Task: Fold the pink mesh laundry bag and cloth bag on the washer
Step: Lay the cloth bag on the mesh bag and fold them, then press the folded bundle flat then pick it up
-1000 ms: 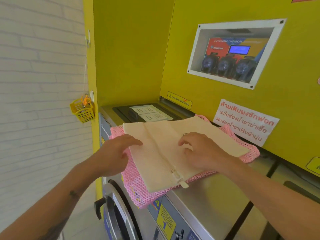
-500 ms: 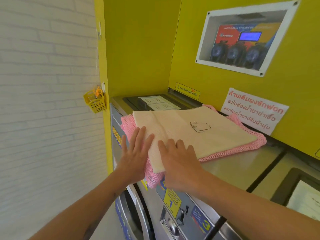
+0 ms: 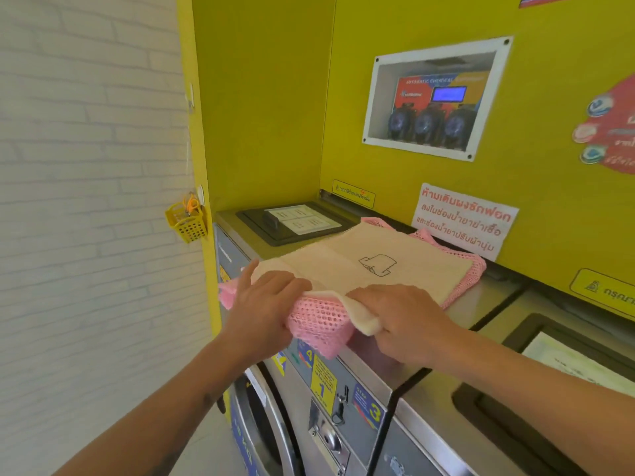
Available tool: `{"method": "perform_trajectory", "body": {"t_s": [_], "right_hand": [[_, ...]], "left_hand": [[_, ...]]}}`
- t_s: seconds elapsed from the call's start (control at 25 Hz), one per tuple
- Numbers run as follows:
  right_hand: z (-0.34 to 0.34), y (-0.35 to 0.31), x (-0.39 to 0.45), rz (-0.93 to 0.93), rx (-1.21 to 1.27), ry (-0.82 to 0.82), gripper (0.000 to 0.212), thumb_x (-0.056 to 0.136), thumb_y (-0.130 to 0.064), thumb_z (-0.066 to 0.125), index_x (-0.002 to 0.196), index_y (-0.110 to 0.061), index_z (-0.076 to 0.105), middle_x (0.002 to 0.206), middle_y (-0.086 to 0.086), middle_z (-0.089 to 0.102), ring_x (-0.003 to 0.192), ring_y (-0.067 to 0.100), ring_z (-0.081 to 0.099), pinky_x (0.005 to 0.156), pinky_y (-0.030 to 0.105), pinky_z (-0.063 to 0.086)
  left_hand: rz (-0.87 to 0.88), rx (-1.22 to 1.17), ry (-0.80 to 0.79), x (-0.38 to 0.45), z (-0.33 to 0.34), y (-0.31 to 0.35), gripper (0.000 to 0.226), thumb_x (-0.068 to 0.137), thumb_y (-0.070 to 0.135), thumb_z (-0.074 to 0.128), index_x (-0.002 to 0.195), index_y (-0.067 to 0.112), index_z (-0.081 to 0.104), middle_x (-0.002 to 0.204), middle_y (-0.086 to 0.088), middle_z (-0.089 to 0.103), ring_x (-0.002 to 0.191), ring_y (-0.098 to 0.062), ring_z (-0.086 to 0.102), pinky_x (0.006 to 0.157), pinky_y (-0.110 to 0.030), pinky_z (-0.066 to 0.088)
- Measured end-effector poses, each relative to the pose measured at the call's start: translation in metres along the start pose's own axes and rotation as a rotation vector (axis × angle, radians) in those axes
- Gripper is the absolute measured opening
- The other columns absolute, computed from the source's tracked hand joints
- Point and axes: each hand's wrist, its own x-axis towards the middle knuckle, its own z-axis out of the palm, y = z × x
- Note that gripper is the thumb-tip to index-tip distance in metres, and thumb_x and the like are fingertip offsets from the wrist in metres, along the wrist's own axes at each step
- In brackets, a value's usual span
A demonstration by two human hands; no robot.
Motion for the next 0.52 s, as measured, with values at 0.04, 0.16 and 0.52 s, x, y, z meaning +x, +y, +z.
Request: {"method": "perform_trajectory", "body": {"t_s": [0.04, 0.16, 0.52], "right_hand": [[-0.009, 0.013, -0.015, 0.022, 0.124, -0.014, 0.042, 0.083, -0.015, 0.059, 0.122, -0.031, 0.061, 0.105, -0.007, 0.071, 0.094, 0.020, 0.064, 0.077, 0.040, 0.053], [-0.028, 0.052, -0.053, 0.112, 0.432, 0.030, 0.021, 0.092, -0.011, 0.058, 0.100, -0.025, 0.072, 0.094, -0.007, 0.075, 0.089, 0.017, 0.067, 0.078, 0.050, 0.054], [-0.079, 0.097, -0.086, 0.364, 0.740, 0.178, 0.028, 0.094, -0.017, 0.065, 0.112, -0.039, 0.068, 0.116, -0.019, 0.069, 0.110, 0.005, 0.062, 0.091, 0.028, 0.050]], "left_hand": [[0.023, -0.026, 0.004, 0.001, -0.006, 0.017, 0.050, 0.061, 0.021, 0.078, 0.108, 0.026, 0.060, 0.100, 0.004, 0.068, 0.099, -0.020, 0.066, 0.104, -0.065, 0.033], [0.072, -0.055, -0.020, 0.012, -0.024, 0.066, 0.046, 0.069, 0.031, 0.062, 0.115, 0.028, 0.054, 0.101, 0.007, 0.067, 0.099, -0.017, 0.064, 0.107, -0.063, 0.033], [0.138, 0.045, -0.282, 0.137, -0.071, 0.117, 0.061, 0.084, 0.037, 0.058, 0.140, 0.037, 0.033, 0.097, 0.008, 0.070, 0.098, -0.024, 0.062, 0.098, -0.043, 0.038]]}}
